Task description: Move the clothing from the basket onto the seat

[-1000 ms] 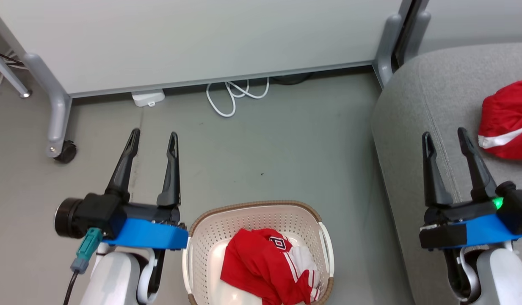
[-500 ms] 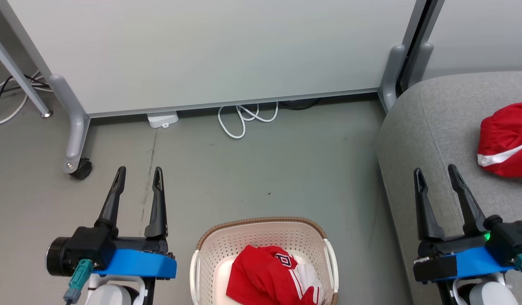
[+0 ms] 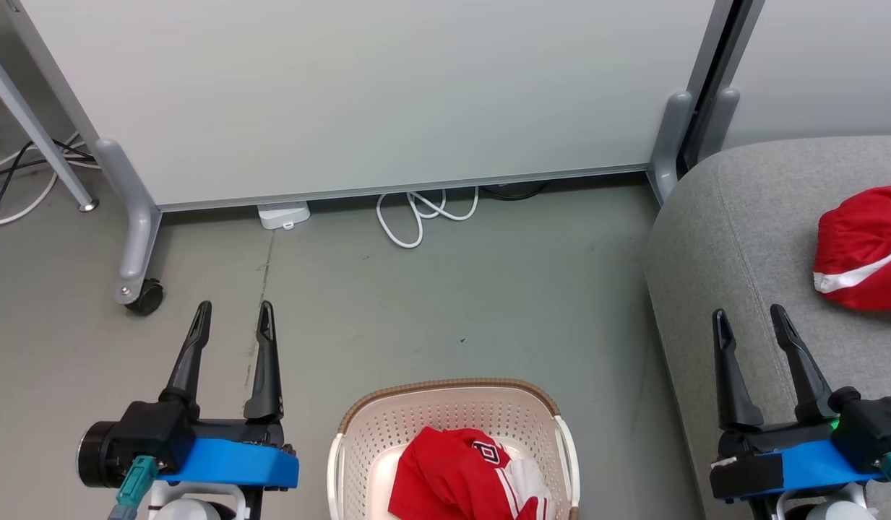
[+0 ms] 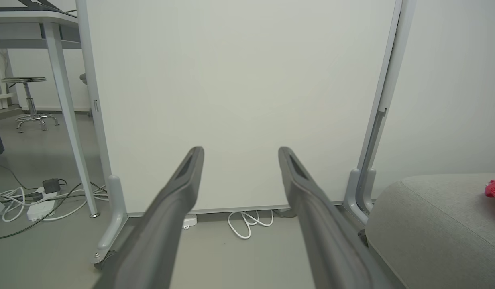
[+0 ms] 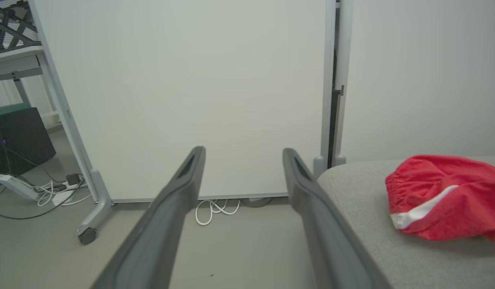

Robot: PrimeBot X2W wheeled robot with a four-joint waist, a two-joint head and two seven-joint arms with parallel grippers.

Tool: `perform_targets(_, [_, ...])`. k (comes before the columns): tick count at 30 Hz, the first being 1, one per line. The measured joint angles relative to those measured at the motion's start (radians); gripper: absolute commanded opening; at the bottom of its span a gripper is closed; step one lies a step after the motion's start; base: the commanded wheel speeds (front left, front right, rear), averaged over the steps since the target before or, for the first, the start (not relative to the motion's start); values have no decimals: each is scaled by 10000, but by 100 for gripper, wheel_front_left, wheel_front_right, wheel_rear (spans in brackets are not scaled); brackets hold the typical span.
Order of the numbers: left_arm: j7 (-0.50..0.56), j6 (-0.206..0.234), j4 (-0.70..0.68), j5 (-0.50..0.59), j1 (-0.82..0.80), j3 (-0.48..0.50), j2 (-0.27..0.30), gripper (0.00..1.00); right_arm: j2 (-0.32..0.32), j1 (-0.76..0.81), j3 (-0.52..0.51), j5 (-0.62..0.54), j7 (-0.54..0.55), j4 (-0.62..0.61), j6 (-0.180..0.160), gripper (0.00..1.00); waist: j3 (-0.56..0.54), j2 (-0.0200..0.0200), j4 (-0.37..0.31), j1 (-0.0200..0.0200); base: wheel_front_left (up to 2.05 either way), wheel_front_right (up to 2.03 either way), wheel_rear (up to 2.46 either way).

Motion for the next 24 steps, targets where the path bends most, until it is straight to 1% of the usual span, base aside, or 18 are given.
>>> perform_targets(24, [0, -54, 125, 69, 64, 71, -46, 100, 33, 34, 27, 71, 0, 161, 0, 100, -182, 0, -112, 0, 0, 0, 0])
